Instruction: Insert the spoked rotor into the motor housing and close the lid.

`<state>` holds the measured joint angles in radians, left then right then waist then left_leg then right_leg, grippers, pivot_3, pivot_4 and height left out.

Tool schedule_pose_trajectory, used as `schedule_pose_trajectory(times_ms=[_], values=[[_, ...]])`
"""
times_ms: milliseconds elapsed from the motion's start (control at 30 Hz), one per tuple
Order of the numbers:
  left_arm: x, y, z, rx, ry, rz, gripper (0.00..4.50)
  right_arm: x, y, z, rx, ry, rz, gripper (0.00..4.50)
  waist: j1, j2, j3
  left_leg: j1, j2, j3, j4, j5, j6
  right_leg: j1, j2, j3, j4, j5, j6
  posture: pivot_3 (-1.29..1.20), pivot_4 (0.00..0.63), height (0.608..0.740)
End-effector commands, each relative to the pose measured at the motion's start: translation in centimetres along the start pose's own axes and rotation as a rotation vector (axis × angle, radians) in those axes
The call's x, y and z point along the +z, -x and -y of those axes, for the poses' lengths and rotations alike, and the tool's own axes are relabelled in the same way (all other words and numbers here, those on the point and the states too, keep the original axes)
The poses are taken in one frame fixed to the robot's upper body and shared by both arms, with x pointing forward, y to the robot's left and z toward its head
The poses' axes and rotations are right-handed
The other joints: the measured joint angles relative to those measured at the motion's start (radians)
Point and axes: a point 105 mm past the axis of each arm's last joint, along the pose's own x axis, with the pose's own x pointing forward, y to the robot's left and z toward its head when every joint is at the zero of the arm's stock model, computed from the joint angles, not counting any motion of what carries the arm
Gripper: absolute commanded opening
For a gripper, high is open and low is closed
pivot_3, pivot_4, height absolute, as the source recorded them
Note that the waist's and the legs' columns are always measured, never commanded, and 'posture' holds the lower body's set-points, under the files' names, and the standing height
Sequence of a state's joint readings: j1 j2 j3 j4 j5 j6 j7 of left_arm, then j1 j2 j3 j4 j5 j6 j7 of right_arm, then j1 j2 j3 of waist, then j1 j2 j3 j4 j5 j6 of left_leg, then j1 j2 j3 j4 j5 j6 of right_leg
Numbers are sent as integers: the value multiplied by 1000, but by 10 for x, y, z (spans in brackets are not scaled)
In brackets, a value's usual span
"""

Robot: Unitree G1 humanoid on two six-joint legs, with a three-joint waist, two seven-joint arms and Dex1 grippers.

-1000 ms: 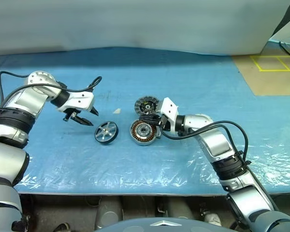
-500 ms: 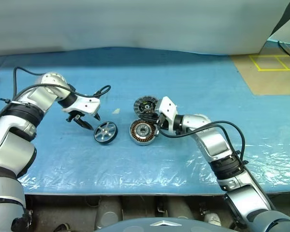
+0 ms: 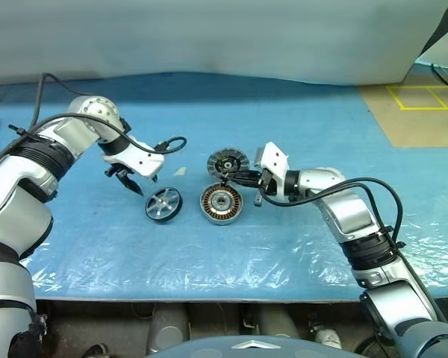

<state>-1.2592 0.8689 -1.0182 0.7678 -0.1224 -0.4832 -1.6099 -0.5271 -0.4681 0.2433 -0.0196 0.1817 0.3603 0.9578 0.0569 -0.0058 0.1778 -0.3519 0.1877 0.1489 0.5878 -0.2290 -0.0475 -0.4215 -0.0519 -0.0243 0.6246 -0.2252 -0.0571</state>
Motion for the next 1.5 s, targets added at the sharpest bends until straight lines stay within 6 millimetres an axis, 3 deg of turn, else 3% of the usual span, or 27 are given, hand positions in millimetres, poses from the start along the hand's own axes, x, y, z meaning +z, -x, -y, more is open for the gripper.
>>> schedule_pose_trajectory(times_ms=[33,100,467,933,1500], values=[[1,13,1,9,-19,-23,2896,16,7,2,-3,39,42,0,0,0,0,0,0,0,0,0,0,0,0,0,0,0,0,0,150,740],[4,11,0,10,-19,-10,3510,15,7,1,1,37,38,0,0,0,0,0,0,0,0,0,0,0,0,0,0,0,0,0,150,740],[3,-11,9,-34,-37,-21,3510,17,6,-2,17,34,44,0,9,0,0,1,0,0,0,0,0,0,0,0,0,0,0,0,150,740],[4,-12,-1,31,55,-32,3510,18,4,-6,45,33,43,0,11,0,0,1,0,0,0,0,0,0,0,0,1,0,0,0,150,740],[9,-30,-4,47,94,-43,3510,19,4,-8,62,36,37,0,12,0,0,1,0,0,0,0,0,0,0,0,1,0,0,0,150,740]])
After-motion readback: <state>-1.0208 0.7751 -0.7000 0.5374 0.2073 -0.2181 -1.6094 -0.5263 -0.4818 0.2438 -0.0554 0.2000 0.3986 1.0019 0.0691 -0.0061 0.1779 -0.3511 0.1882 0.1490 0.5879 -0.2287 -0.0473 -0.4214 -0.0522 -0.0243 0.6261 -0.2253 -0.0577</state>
